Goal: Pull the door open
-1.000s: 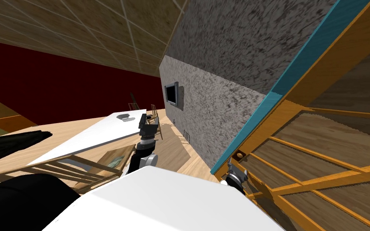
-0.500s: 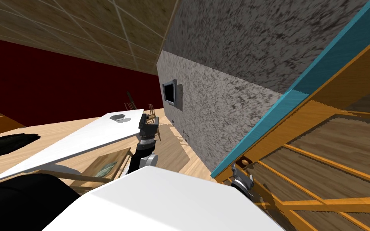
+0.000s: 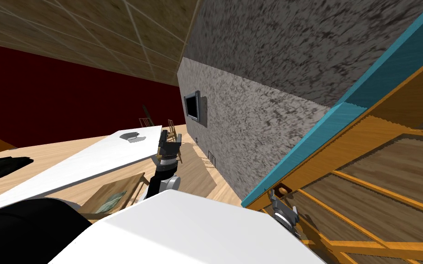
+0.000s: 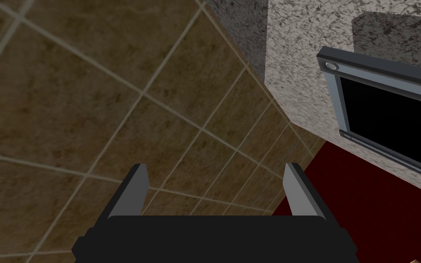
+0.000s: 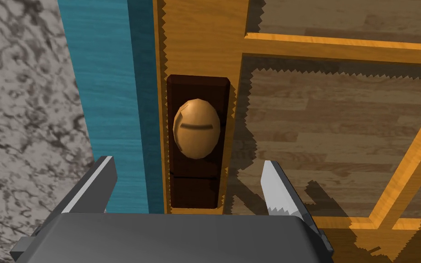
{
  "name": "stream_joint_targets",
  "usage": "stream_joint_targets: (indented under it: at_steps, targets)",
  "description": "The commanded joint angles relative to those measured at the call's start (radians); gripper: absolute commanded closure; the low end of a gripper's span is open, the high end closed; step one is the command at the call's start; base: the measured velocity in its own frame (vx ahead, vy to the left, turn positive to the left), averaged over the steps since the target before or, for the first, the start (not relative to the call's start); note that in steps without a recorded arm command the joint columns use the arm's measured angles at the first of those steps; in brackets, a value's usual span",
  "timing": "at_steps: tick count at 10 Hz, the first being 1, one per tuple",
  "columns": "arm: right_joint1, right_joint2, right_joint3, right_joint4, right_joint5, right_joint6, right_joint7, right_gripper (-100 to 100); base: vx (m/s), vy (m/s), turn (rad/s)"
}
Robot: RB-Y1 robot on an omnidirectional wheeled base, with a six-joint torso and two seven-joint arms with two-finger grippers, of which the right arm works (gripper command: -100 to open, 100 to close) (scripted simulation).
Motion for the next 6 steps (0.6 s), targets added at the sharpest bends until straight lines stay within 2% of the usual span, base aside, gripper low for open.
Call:
stream_joint_targets:
  at_steps: [1,2,6]
  targets:
    - [0.019,-0.017,0.008,0.000,0.003,-0.005,-0.031,-100,0.089,-0.004,-0.030]
    - [0.037,-0.038,0.018,0.009,0.007,-0.012,-0.067,-100,0.133,-0.003,-0.039]
    - [0.082,-0.090,0.043,0.031,0.017,-0.030,-0.158,-100,0.157,-0.008,-0.033]
